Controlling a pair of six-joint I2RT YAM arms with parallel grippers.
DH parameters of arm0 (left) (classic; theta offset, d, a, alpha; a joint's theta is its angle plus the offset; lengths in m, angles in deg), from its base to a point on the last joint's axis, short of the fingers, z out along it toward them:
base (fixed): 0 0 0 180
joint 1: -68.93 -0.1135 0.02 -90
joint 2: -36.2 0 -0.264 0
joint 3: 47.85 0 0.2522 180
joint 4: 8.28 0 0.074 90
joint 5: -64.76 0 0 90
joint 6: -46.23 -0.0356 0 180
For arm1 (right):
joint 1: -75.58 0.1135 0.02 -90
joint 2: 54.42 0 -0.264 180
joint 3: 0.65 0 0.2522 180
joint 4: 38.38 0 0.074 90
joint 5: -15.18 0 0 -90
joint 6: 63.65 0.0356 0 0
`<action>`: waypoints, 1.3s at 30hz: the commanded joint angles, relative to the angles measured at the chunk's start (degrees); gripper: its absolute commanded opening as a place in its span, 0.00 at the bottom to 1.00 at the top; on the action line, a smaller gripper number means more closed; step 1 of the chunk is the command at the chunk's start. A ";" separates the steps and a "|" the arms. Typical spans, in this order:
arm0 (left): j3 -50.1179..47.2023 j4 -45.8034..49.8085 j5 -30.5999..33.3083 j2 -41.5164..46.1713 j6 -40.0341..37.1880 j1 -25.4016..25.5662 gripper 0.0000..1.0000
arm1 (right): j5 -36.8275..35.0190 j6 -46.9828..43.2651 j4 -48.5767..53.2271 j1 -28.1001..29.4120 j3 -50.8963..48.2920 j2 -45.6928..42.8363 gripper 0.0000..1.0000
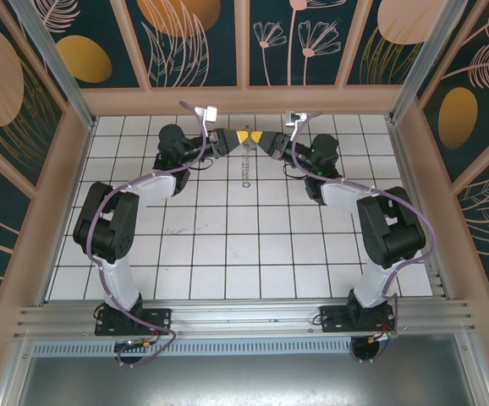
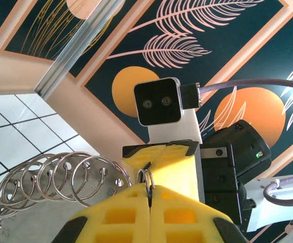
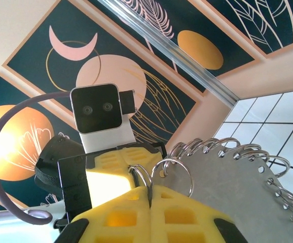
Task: Put the keys on the keyring
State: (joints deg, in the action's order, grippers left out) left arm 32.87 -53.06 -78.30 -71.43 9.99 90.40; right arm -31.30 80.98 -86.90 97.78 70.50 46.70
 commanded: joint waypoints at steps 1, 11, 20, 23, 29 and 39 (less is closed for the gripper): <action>0.98 0.54 -2.14 0.50 -2.35 1.11 0.00 | 1.21 -1.55 -0.31 1.49 2.80 0.51 0.19; 0.82 2.13 -2.48 1.26 -3.46 1.11 0.00 | -0.07 -5.88 5.01 -1.08 0.41 -4.94 0.37; 1.07 1.99 -2.54 1.15 -3.26 1.11 0.00 | 2.17 -5.41 3.94 -0.71 -0.35 -4.72 0.34; 1.16 1.90 -2.50 1.03 -3.29 1.11 0.00 | 2.24 -5.32 3.37 -0.66 -1.04 -4.60 0.31; 1.60 1.89 -2.49 0.82 -3.09 1.05 0.00 | 2.78 -4.42 1.52 -0.48 -2.43 -4.24 0.21; 1.87 1.60 -2.66 0.33 -2.87 1.11 0.00 | 2.92 -3.73 0.14 -0.13 -2.60 -3.85 0.17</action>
State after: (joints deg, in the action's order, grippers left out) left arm 33.00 -49.56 -80.28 -71.43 7.72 91.21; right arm -29.77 76.70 -82.73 97.12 67.79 43.33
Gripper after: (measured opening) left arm 0.049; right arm 0.178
